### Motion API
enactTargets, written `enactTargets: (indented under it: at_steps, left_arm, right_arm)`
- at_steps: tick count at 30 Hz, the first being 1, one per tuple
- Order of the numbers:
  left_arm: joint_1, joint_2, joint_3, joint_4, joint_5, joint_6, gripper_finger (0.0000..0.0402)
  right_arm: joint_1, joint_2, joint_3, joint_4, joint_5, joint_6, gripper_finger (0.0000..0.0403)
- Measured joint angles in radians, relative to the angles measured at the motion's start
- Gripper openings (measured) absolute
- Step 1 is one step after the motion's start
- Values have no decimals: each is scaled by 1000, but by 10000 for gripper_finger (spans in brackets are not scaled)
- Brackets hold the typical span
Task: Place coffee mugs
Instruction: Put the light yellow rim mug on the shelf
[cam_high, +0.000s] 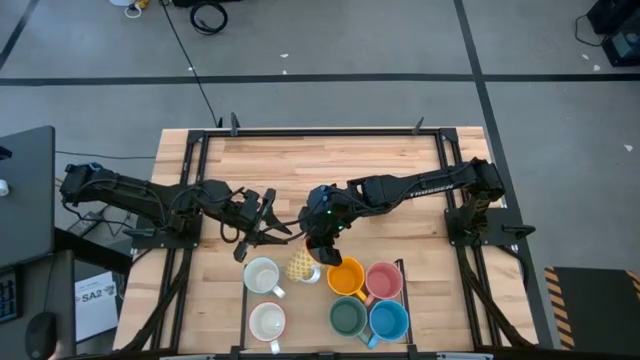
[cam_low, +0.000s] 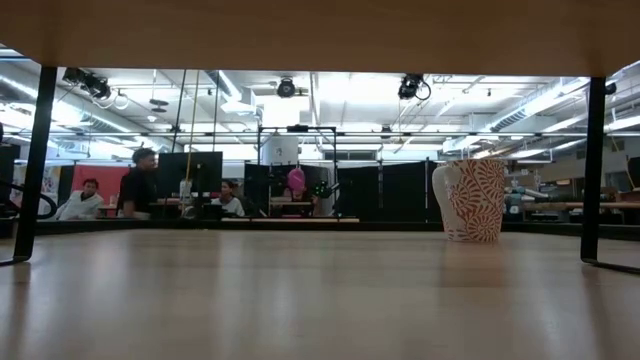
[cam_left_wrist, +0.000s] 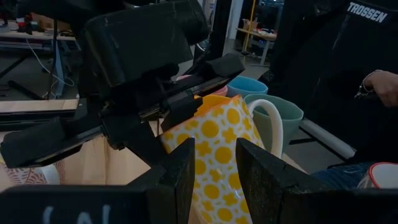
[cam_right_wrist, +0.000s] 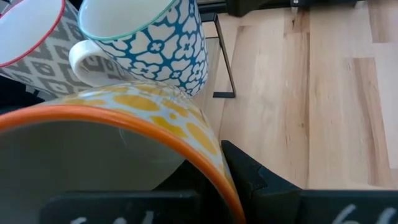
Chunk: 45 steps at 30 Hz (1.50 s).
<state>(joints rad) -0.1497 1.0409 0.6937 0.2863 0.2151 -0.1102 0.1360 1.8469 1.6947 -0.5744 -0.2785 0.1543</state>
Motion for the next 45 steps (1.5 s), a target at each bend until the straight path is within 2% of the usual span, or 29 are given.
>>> enactTargets:
  at_steps: [8, 14, 36, 45]
  left_arm:
    - [0, 0, 0, 0, 0, 0, 123]
    - [0, 0, 1, -15, 0, -1, 123]
    - [0, 0, 1, -25, 0, 0, 123]
    - [0, 0, 1, -26, 0, 0, 123]
  right_arm:
    - [-1, 25, -1, 12, -8, 0, 36]
    - [-1, 71, -1, 22, -75, 13, 36]
    - [-1, 58, 0, 19, -55, 8, 36]
    - [-2, 57, 1, 21, -56, 7, 53]
